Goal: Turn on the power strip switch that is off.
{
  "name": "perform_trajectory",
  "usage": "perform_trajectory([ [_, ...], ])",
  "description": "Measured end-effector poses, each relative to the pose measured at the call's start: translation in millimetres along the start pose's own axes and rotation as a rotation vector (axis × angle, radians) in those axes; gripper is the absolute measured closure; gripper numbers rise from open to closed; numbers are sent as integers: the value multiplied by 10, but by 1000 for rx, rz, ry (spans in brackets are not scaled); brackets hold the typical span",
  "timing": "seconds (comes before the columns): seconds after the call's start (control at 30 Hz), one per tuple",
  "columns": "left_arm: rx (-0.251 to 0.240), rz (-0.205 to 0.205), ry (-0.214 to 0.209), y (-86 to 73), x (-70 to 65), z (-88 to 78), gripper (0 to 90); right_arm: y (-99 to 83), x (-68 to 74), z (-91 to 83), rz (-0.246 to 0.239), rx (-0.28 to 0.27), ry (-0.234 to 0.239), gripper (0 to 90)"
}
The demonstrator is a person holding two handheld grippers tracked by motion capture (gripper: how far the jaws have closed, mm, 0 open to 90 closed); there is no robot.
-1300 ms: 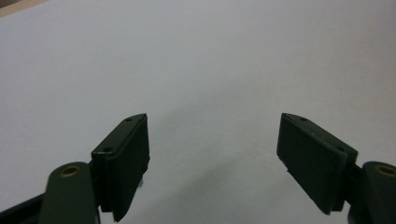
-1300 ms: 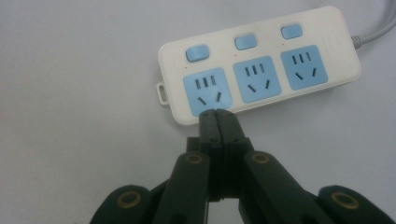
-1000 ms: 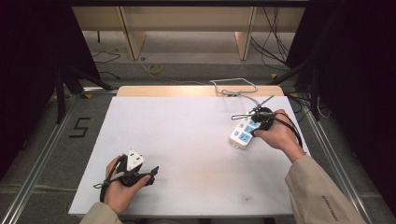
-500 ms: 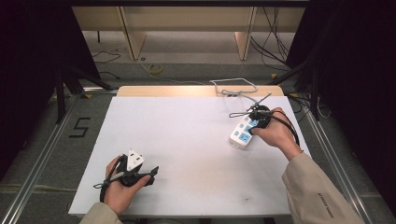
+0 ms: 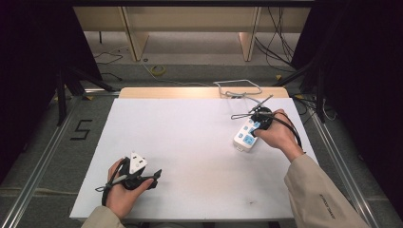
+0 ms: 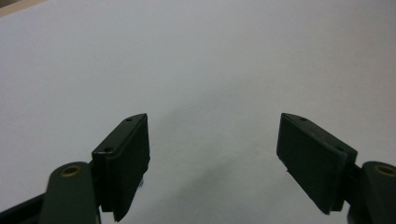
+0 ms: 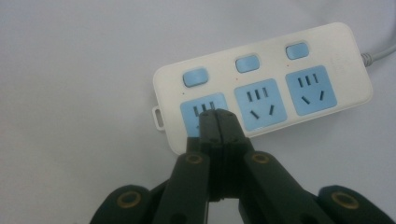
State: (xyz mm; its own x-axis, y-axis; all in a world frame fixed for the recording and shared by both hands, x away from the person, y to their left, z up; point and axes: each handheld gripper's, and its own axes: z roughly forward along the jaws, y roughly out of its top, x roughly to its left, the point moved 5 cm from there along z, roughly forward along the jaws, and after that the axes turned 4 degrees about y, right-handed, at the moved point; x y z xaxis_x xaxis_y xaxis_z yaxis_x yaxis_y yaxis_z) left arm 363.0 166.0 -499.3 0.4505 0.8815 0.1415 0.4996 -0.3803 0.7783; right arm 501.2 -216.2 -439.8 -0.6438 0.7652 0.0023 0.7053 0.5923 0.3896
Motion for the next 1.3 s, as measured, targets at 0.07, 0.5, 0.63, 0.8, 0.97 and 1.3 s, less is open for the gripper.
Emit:
perform_trajectory([
  [0.07, 0, 0, -1, -3, 2, 0, 253, 1, -4, 15, 5, 4, 0, 900],
  [0.5, -1, -5, 0, -2, 3, -1, 253, 42, -19, 80, 11, 9, 0, 900],
  [0.63, -1, -2, 0, 0, 3, 2, 253, 57, -16, 98, 9, 11, 2, 900],
  [0.8, -1, -3, 0, -1, 1, -2, 253, 86, 4, 131, 8, 14, 7, 900],
  [0.97, 0, 2, -1, 0, 3, 0, 254, 128, 15, 147, 3, 13, 7, 900],
  [1.3, -1, 1, -3, 1, -1, -1, 254, 197, 28, 194, 5, 16, 5, 900],
])
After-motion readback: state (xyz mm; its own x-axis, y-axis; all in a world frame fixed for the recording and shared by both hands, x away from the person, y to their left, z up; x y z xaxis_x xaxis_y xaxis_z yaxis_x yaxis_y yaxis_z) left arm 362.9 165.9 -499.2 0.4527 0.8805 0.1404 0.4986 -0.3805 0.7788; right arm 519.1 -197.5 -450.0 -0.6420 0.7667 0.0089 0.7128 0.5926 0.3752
